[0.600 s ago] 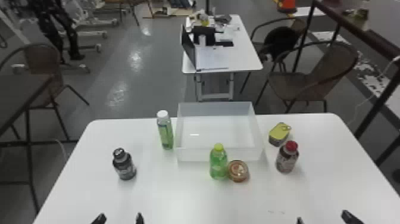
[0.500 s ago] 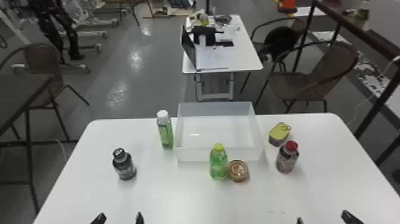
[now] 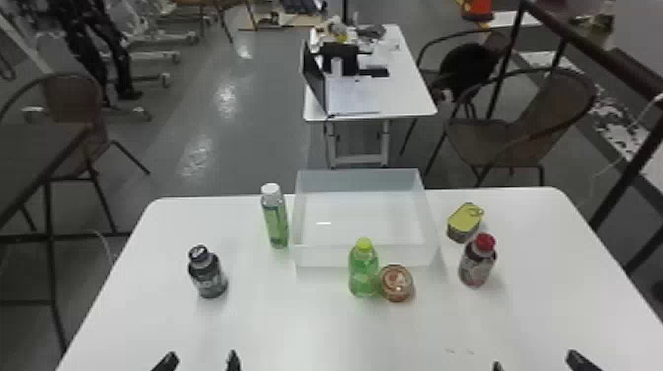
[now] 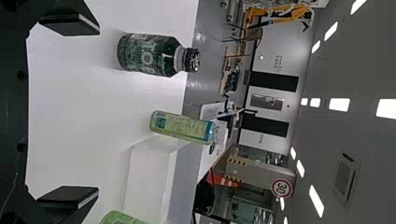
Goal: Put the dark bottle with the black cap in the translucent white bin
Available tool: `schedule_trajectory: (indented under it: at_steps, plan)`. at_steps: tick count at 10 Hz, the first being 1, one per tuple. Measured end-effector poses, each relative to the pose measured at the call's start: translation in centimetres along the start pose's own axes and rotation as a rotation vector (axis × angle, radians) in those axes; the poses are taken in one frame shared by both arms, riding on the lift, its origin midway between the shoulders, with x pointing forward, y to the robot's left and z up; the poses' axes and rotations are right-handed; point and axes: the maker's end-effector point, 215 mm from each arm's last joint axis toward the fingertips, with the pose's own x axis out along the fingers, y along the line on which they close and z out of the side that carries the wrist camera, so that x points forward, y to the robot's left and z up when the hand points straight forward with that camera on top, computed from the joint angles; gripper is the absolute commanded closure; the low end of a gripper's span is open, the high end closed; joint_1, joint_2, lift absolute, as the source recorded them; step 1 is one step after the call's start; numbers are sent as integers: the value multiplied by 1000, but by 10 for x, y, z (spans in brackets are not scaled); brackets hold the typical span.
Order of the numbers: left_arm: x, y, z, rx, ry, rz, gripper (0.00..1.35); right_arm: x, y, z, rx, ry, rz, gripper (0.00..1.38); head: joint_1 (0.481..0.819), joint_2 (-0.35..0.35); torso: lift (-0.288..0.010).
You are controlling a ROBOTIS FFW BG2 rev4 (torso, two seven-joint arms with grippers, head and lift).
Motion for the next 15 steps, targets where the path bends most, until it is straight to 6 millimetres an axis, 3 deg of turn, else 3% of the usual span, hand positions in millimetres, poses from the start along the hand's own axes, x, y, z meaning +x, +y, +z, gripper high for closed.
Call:
schedule_trajectory:
  at_steps: [4, 8, 11, 15]
  plan:
    - [39, 5, -16, 20, 95, -35, 93, 2, 1, -2, 10, 2, 3, 105, 695, 77, 0]
    - [88, 36, -17, 68, 117, -57, 98, 11, 9, -4, 22, 3, 27, 105, 695, 120, 0]
    - [127, 45, -17, 79, 116, -57, 98, 15, 12, -3, 23, 0, 42, 105, 695, 129, 0]
    - [161, 65, -12, 148, 147, -54, 93, 16, 14, -6, 25, 6, 55, 105, 695, 148, 0]
